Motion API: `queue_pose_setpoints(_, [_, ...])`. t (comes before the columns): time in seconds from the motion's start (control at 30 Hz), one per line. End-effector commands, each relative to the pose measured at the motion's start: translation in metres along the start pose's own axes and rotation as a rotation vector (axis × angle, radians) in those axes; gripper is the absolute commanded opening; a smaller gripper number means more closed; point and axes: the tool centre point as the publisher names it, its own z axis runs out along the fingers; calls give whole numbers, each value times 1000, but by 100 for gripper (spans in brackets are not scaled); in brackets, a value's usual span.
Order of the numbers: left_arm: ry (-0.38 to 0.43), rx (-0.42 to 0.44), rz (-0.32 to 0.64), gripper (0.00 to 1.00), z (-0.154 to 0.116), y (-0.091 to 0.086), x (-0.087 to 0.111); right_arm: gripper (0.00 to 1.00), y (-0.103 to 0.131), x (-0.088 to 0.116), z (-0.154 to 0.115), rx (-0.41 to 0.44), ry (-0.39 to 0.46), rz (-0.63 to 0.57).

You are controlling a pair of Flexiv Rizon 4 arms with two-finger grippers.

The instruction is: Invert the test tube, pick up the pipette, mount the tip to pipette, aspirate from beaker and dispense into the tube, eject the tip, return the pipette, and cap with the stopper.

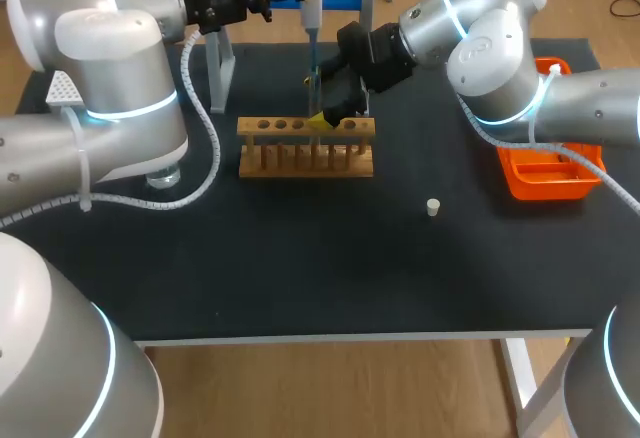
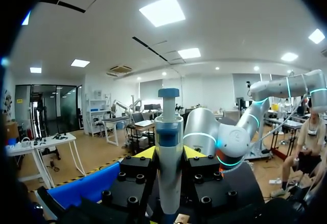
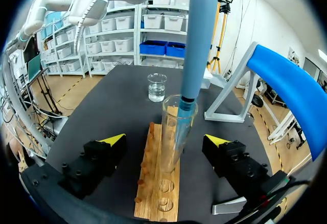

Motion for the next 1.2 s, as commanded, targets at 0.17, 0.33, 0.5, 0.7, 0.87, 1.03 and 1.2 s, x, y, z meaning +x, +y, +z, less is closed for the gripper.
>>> queue_pose_setpoints(0.17, [-4,9,-3,0,1,2,0,100,0,0,-1,2,2,1])
queue_pose_setpoints(0.33, [-2,8,-5,0,2,4,0,100,0,0,-1,2,2,1])
queue_pose_setpoints(0.5, [-5,6,-9,0,2,5,0,100,0,0,-1,2,2,1])
queue_pose_setpoints(0.7, [-7,4,-9,0,2,5,0,100,0,0,-1,2,2,1])
queue_pose_setpoints(0.87, [-7,4,-9,0,2,5,0,100,0,0,-1,2,2,1])
queue_pose_setpoints(1.03, [-7,4,-9,0,2,5,0,100,0,0,-1,2,2,1])
queue_pose_setpoints(1.2, [-7,4,-9,0,2,5,0,100,0,0,-1,2,2,1])
